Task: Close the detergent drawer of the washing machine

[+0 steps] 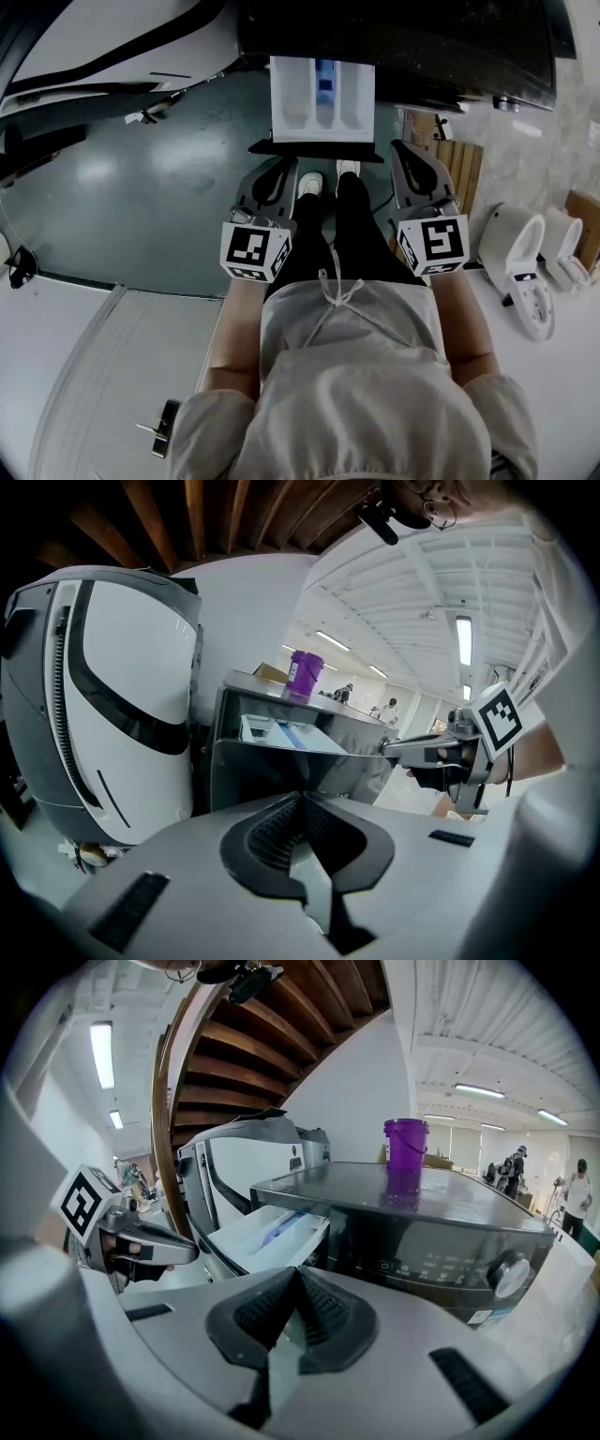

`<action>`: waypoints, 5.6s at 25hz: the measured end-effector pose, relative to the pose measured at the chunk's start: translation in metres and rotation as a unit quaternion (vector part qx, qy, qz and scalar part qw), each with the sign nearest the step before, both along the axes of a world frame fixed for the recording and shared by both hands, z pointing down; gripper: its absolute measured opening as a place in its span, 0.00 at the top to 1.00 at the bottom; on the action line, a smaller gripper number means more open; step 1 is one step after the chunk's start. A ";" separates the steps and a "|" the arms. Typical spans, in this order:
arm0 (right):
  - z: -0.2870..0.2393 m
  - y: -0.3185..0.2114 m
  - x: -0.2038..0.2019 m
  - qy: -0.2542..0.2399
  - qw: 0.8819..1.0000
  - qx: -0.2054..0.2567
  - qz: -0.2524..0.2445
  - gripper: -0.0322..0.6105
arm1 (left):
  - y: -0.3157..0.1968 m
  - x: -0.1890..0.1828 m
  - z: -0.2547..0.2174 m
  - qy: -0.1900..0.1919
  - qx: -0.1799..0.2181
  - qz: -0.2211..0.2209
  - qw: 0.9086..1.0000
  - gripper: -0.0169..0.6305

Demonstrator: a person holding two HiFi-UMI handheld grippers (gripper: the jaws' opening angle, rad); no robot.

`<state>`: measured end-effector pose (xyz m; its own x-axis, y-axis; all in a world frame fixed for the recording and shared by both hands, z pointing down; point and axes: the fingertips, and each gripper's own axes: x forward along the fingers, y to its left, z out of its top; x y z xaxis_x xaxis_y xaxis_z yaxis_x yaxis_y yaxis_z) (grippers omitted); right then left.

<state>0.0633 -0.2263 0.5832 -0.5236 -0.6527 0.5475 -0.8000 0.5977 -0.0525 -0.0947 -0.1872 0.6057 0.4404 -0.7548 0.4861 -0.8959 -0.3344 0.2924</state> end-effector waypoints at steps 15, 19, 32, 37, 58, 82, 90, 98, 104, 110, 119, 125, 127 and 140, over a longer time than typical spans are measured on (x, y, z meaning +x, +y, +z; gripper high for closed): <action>-0.005 -0.011 -0.003 -0.012 1.000 0.004 0.001 0.94 | -0.018 -0.002 0.000 -0.005 0.007 -0.010 1.000 0.95; -0.011 -0.021 -0.005 -0.013 1.000 0.011 -0.002 0.94 | -0.035 -0.003 0.001 -0.013 0.018 0.005 1.000 0.95; -0.033 -0.066 0.005 -0.009 0.999 0.039 -0.001 0.94 | -0.086 -0.007 0.001 -0.026 0.009 -0.018 0.999 0.95; -0.036 -0.079 0.005 -0.011 0.999 0.045 -0.009 0.94 | -0.105 -0.008 0.001 -0.028 0.006 -0.034 0.999 0.94; -0.040 -0.103 -0.009 -0.015 0.999 0.043 -0.017 0.94 | -0.139 -0.013 0.001 -0.025 0.002 -0.100 0.995 0.95; -0.082 -0.055 -0.007 -0.023 0.997 0.067 0.016 0.94 | -0.088 -0.010 -0.041 -0.033 0.022 -0.040 0.998 0.94; -0.130 -0.010 -0.018 -0.044 0.994 0.103 0.005 0.94 | -0.057 0.001 -0.148 -0.031 0.102 0.018 0.994 0.94; -0.202 0.015 -0.019 -0.074 0.981 0.180 0.016 0.94 | -0.019 0.001 -0.248 -0.034 0.181 0.051 0.982 0.94; -0.252 0.030 -0.019 -0.074 0.974 0.214 0.019 0.94 | -0.006 -0.019 -0.304 -0.046 0.227 0.041 0.972 0.94; -0.279 0.043 -0.021 -0.088 0.966 0.244 0.017 0.94 | 0.009 -0.028 -0.339 -0.047 0.263 0.039 0.963 0.94; -0.279 0.051 -0.018 -0.077 0.967 0.243 0.028 0.95 | 0.025 -0.007 -0.341 -0.056 0.263 0.100 0.958 0.94; -0.274 0.057 -0.021 -0.076 0.970 0.231 0.024 0.95 | 0.026 -0.011 -0.336 -0.053 0.259 0.099 0.959 0.94; -0.272 0.060 -0.022 -0.081 0.971 0.224 0.025 0.95 | 0.027 -0.013 -0.335 -0.049 0.257 0.097 0.960 0.94; -0.268 0.075 -0.026 -0.073 0.966 0.245 0.039 0.95 | 0.037 -0.023 -0.327 -0.032 0.249 0.092 0.964 0.94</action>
